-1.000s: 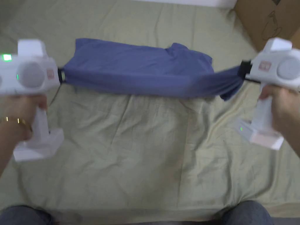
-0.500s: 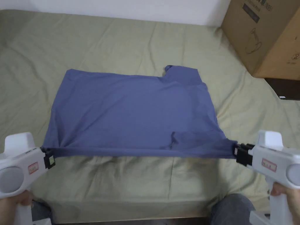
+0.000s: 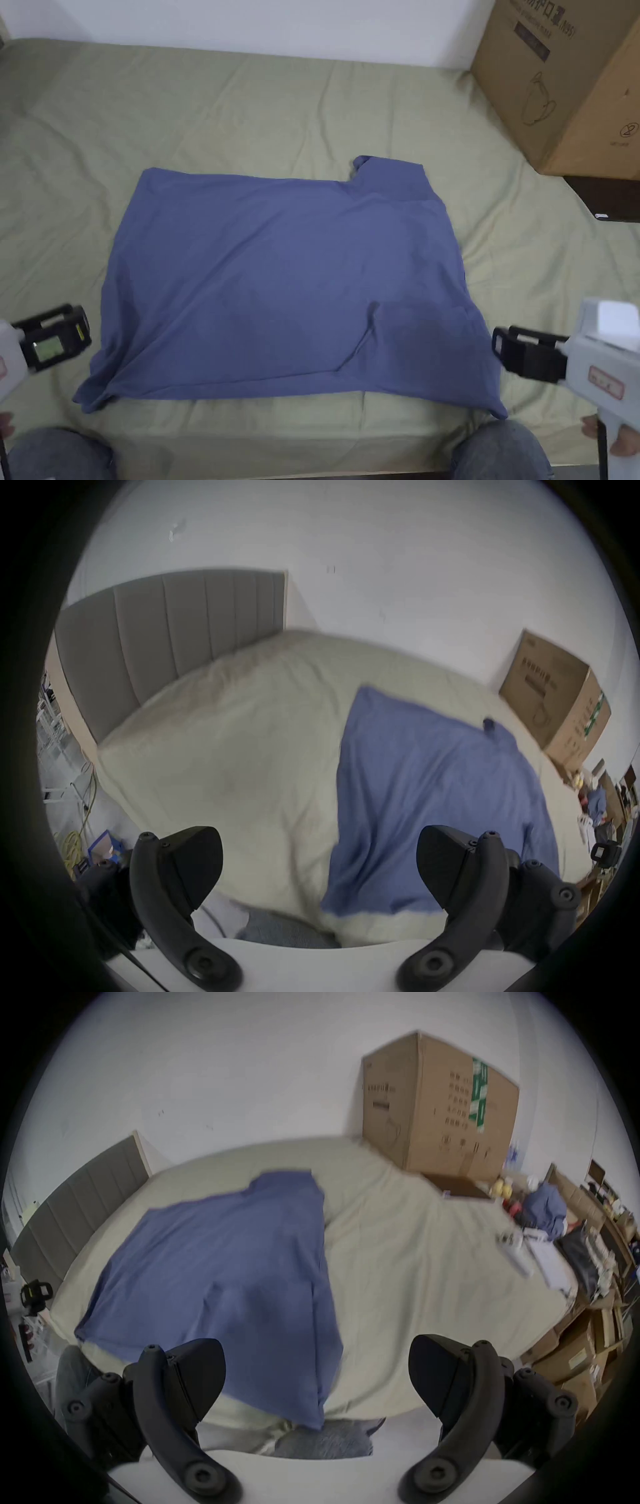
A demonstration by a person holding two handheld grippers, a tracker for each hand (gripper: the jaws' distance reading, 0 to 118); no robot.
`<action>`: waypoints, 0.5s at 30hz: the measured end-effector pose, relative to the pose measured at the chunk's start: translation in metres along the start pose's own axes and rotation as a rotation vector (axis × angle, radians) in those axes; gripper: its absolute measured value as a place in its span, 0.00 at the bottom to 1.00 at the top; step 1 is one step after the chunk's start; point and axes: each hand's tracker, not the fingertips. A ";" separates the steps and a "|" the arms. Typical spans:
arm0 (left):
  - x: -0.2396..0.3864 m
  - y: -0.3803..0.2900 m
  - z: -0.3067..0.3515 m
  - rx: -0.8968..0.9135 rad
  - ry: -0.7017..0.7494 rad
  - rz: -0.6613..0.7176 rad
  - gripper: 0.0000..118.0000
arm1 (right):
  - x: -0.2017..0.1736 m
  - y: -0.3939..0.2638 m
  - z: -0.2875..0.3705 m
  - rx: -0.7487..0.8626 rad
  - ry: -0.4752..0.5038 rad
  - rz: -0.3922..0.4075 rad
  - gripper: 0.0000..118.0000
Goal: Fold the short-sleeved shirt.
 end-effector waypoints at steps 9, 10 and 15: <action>0.059 0.021 0.038 0.336 -0.037 -0.113 0.97 | -0.069 0.041 0.056 0.432 0.060 0.004 0.92; 0.063 0.019 0.039 0.344 -0.046 -0.131 0.95 | -0.074 0.041 0.058 0.447 0.068 -0.001 0.92; 0.074 0.007 0.043 0.331 -0.110 -0.161 0.39 | -0.090 0.036 0.063 0.481 0.096 -0.003 0.65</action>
